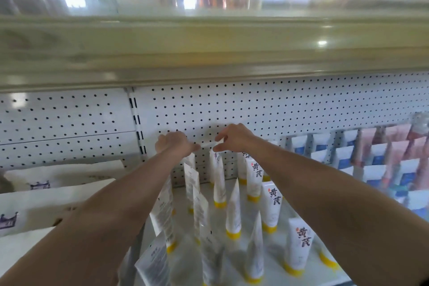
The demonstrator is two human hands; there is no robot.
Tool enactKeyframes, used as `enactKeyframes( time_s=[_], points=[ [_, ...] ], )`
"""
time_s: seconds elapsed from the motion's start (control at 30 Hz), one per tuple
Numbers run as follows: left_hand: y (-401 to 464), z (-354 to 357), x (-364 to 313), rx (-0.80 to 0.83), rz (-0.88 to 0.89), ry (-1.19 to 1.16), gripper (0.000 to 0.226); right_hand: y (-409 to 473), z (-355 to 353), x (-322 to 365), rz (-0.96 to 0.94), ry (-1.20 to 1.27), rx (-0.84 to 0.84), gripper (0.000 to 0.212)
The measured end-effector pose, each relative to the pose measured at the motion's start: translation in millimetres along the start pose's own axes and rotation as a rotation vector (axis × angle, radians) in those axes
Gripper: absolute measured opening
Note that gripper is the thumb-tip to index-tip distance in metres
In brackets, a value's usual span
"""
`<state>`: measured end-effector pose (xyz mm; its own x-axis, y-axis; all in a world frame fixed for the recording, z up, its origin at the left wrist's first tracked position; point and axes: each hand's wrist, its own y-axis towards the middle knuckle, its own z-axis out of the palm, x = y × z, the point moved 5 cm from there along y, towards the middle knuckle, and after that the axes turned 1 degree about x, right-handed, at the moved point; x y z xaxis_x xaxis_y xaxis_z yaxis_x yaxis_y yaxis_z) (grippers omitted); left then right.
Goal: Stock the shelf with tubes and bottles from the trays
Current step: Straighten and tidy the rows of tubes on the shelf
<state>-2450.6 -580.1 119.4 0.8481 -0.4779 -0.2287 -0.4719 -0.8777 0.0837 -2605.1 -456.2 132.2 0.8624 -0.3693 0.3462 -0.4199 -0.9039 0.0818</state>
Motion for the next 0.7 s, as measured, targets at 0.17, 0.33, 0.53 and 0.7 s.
enactKeyframes(
  time_s=[0.17, 0.33, 0.53, 0.7],
  points=[
    [-3, 1, 3, 0.021, -0.044, 0.017, 0.060, 11, 10, -2, 0.000, 0.029, 0.009, 0.051],
    [-1, 1, 4, 0.034, -0.029, -0.038, 0.061, 16, 14, -1, -0.023, -0.002, -0.005, 0.043],
    [2, -2, 3, 0.054, 0.014, -0.097, 0.056, 23, 15, -4, -0.017, 0.011, -0.037, 0.024],
    [3, -7, 1, 0.077, 0.050, -0.116, 0.048, 24, 16, -3, -0.011, 0.021, -0.065, 0.019]
  ],
)
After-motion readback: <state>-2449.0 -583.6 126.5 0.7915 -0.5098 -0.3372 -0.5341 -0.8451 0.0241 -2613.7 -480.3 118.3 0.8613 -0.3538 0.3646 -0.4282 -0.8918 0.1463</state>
